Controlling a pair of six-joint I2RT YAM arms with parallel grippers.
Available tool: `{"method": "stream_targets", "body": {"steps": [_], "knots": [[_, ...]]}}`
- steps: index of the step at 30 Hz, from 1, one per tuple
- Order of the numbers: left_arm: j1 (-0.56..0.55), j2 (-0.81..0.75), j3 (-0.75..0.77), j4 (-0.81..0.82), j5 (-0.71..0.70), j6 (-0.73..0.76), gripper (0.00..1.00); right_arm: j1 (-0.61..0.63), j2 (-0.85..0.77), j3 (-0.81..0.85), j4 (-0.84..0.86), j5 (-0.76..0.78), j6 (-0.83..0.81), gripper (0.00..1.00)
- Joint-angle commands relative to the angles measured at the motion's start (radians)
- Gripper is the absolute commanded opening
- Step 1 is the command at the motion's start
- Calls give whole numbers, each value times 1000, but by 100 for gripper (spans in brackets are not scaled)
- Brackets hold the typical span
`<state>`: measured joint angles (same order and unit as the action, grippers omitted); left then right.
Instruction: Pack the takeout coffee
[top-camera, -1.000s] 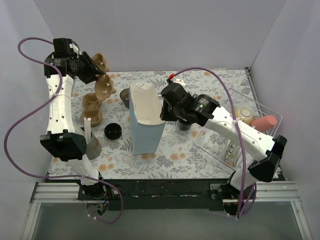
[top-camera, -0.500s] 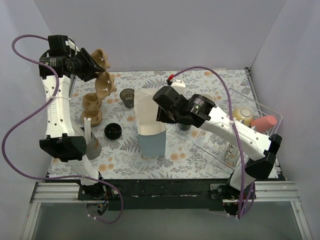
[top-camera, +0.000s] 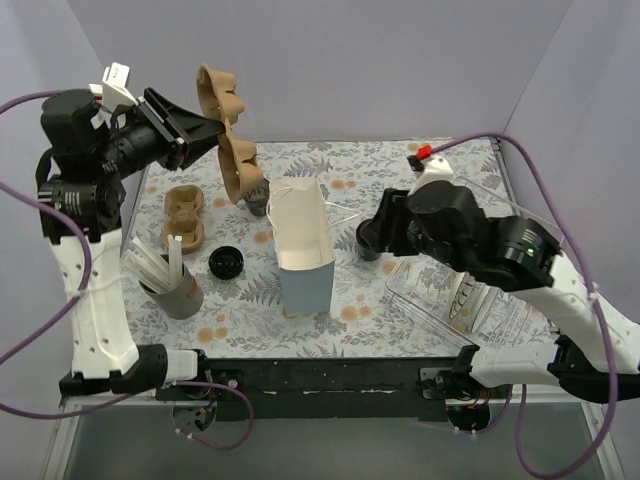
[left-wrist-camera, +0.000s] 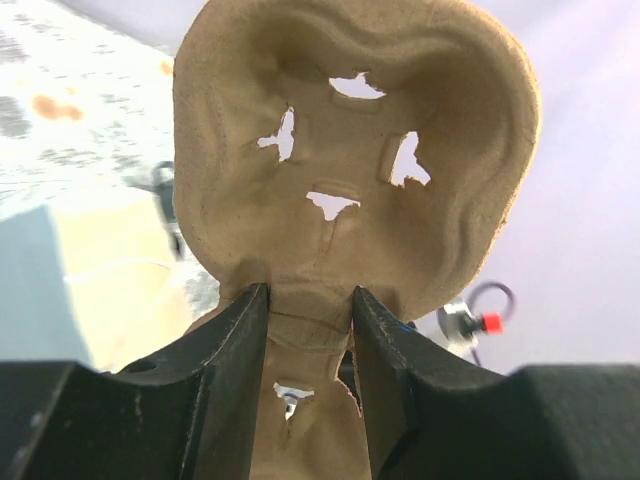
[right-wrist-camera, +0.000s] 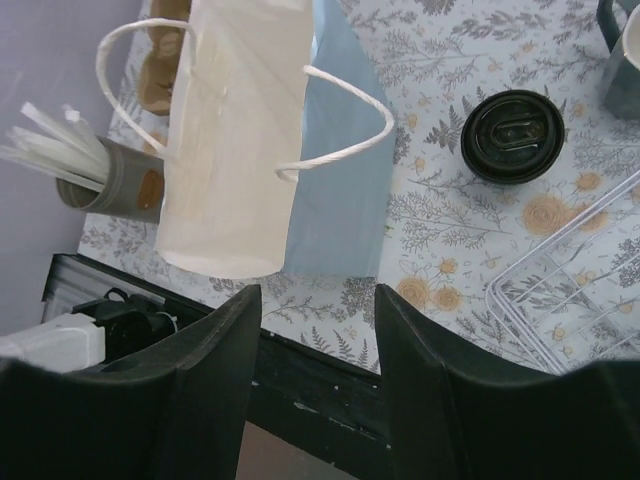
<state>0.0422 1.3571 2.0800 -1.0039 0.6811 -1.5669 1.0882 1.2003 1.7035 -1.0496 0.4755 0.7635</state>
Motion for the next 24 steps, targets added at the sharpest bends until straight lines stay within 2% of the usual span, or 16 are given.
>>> {"method": "stream_targets", "body": {"steps": [1, 4, 7, 8, 9, 10, 11, 12, 13, 15, 18, 24], "knots": [[-10, -105, -80, 140, 98, -157, 29, 4, -91, -22, -13, 38, -84, 57], [-44, -141, -150, 168, 84, -179, 28, 3, -134, -63, 0, 41, -99, 58], [-158, -138, -184, 201, 9, -185, 28, 3, -151, -65, -1, 57, -113, 58], [-210, -112, -190, 208, -26, -185, 28, 3, -153, -64, -3, 63, -115, 58], [-337, -89, -195, 215, -76, -183, 28, 3, -154, -64, -3, 64, -119, 58], [-405, -63, -184, 229, -165, -176, 26, 3, -157, -64, -4, 69, -125, 58], [-462, -34, -158, 231, -219, -173, 26, 3, -159, -59, -4, 72, -128, 58], [-564, 31, -112, 231, -263, -170, 26, 3, -157, -56, -10, 77, -128, 59], [-602, 57, -83, 232, -332, -168, 26, 3, -157, -50, -16, 87, -131, 59], [-689, 132, -35, 219, -380, -159, 26, 3, -156, -27, -24, 97, -139, 59], [-755, 168, 20, 117, -498, -150, 25, 3, -153, -2, -47, 113, -147, 59], [-786, 90, -106, 47, -629, -185, 22, 3, -176, -13, -64, 133, -153, 59]]}}
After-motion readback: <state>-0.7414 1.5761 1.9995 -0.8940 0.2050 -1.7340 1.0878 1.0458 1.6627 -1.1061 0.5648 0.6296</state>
